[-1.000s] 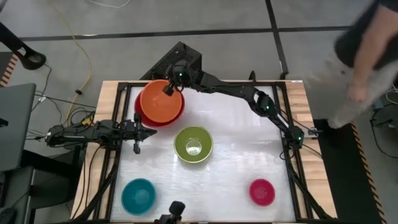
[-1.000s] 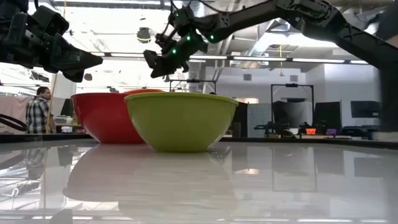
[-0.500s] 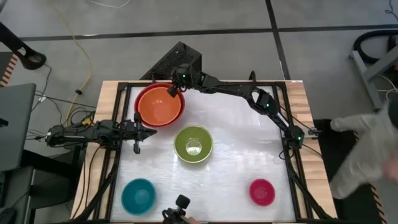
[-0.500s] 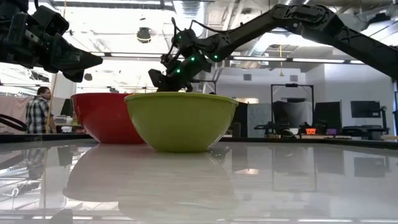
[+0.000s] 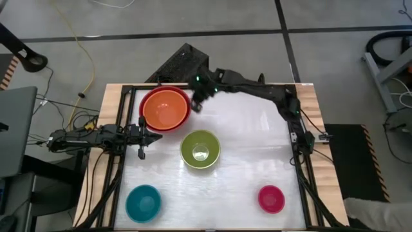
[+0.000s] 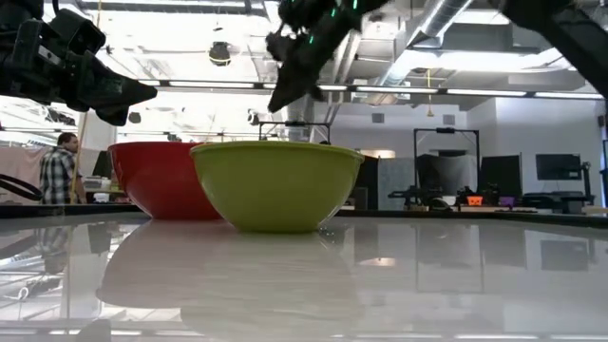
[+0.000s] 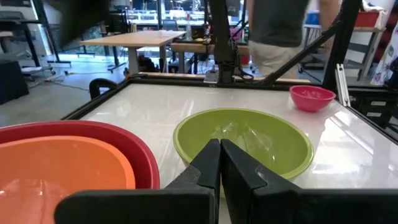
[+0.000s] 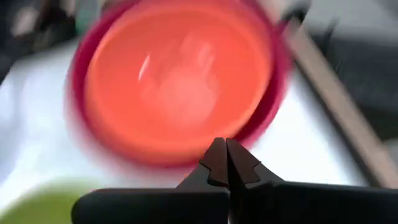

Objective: Nest bowls inside each other
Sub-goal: Stack the green bowl on top of the orange bowl

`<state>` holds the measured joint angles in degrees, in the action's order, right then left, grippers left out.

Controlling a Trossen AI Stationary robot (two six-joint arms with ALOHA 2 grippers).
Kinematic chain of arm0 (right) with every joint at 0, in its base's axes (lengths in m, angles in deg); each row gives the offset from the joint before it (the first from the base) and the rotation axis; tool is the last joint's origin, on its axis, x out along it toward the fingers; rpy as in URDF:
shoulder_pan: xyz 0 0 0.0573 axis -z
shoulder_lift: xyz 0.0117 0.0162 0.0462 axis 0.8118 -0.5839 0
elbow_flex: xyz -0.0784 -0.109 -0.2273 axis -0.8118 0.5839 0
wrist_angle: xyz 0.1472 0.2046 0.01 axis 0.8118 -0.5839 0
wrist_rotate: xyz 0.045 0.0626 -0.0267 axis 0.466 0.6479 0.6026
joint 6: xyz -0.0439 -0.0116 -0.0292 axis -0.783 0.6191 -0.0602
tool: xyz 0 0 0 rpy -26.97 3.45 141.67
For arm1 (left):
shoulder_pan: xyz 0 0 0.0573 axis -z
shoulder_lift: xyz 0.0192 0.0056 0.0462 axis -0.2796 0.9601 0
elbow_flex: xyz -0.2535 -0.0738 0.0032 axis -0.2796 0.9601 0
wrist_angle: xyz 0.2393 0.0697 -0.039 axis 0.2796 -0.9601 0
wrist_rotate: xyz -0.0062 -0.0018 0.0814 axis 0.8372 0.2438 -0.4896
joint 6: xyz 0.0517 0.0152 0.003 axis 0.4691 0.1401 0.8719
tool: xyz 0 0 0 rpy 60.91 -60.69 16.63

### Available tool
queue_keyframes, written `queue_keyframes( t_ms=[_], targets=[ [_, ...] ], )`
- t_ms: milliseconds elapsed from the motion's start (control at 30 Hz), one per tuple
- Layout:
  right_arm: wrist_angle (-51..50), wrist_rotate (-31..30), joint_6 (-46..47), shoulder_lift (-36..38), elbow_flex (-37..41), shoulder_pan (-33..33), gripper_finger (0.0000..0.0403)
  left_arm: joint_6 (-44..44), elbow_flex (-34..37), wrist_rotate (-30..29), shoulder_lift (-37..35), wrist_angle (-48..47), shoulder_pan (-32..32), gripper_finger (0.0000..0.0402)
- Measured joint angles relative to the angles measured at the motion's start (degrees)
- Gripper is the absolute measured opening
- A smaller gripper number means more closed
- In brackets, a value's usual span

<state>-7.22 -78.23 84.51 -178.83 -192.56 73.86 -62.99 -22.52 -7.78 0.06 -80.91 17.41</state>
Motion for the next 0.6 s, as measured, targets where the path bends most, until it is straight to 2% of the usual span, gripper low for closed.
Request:
queue_keyframes(
  t_ms=[133,267,333,467,600],
  targets=[
    [-11.8,-0.1,7.3,2.5,0.0,-5.5,0.0011,0.0,0.0,0.0,0.0,0.0,0.0,0.0],
    [-18.5,-10.3,16.0,3.2,0.0,-12.1,0.0044,0.0,0.0,0.0,0.0,0.0,0.0,0.0],
    [-21.7,-14.7,19.9,3.0,0.0,-15.4,0.0068,0.0,0.0,0.0,0.0,0.0,0.0,0.0],
    [-20.4,-16.6,25.1,3.0,3.7,-20.3,0.0128,0.0,0.0,0.0,0.0,0.0,0.0,0.0],
    [-19.9,-18.4,30.3,3.5,9.8,-21.9,0.02,0.0,0.0,0.0,0.0,0.0,0.0,0.0]
  ],
)
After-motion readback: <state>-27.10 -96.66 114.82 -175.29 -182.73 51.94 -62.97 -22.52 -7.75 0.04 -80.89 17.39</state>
